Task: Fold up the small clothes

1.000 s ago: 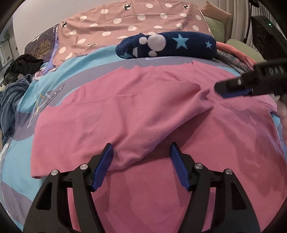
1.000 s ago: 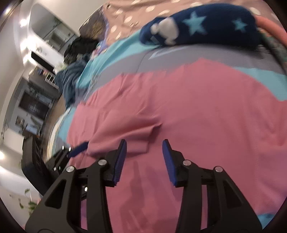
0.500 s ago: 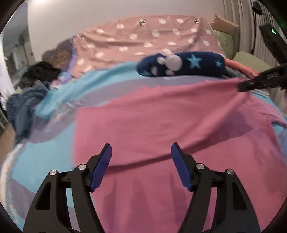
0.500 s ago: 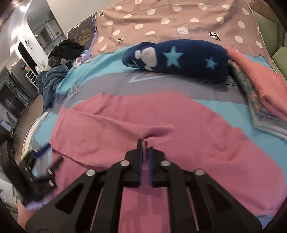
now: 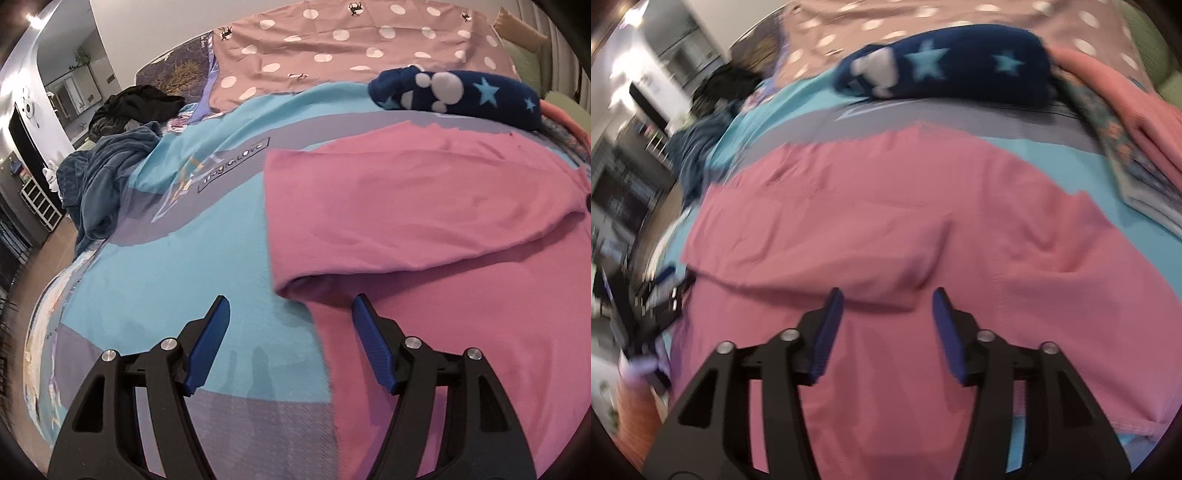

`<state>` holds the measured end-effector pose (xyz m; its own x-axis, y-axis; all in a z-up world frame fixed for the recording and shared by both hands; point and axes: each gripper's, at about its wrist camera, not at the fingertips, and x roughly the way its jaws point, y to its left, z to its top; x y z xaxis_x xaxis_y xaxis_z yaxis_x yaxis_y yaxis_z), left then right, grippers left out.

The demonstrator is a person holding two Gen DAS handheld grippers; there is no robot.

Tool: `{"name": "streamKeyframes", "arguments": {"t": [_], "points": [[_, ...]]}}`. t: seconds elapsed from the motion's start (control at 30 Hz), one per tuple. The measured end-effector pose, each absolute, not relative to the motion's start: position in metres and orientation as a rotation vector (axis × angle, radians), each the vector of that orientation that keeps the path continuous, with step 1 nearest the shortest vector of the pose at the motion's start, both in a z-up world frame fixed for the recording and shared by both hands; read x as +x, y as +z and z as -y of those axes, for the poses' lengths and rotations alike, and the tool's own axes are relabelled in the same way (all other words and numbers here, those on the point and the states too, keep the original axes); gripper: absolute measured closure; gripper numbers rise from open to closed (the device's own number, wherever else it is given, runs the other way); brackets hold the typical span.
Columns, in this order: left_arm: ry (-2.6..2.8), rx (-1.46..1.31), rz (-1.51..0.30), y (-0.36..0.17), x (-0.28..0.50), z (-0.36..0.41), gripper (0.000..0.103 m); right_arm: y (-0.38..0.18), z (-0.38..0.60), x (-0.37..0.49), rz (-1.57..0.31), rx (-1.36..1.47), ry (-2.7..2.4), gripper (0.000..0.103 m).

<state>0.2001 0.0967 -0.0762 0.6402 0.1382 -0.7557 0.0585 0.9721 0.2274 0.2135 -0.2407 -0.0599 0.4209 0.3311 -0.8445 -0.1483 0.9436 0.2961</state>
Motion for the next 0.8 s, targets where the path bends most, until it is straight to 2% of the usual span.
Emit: {"name": "streamKeyframes", "arguments": {"t": [0.07, 0.1, 0.13, 0.23, 0.27, 0.33, 0.4, 0.47, 0.53, 0.63, 0.8], "points": [[0.064, 0.232, -0.885, -0.078, 0.208, -0.1, 0.033, -0.066, 0.228, 0.214, -1.091, 0.131, 0.292, 0.041], [0.077, 0.227, -0.886, -0.078, 0.21, -0.103, 0.033, -0.07, 0.218, 0.215, -1.08, 0.054, 0.235, 0.063], [0.096, 0.221, -0.887, -0.079, 0.213, -0.104, 0.033, -0.071, 0.212, 0.216, -1.072, -0.009, 0.184, 0.097], [0.124, 0.174, -0.901, -0.079, 0.22, -0.113, 0.032, -0.053, 0.225, 0.212, -1.061, 0.083, 0.173, 0.102], [0.129, 0.162, -0.905, -0.079, 0.221, -0.115, 0.031, -0.043, 0.235, 0.209, -1.047, 0.117, 0.167, 0.102], [0.143, 0.166, -0.901, -0.081, 0.221, -0.117, 0.023, -0.036, 0.251, 0.205, -1.058, 0.136, 0.164, 0.102], [0.153, 0.185, -0.893, -0.081, 0.22, -0.117, 0.022, -0.041, 0.26, 0.202, -1.131, 0.08, 0.118, 0.101], [0.175, 0.212, -0.881, -0.08, 0.216, -0.117, 0.022, -0.051, 0.269, 0.199, -1.194, 0.028, 0.042, 0.088], [0.188, 0.23, -0.873, -0.08, 0.211, -0.118, 0.022, -0.052, 0.278, 0.196, -1.186, 0.056, -0.01, 0.064], [0.188, 0.237, -0.865, -0.079, 0.203, -0.12, 0.022, -0.04, 0.283, 0.195, -1.131, 0.139, 0.028, 0.057], [0.281, 0.295, -0.855, -0.08, 0.198, -0.13, 0.022, -0.034, 0.267, 0.218, -1.097, 0.18, 0.105, 0.056]]}}
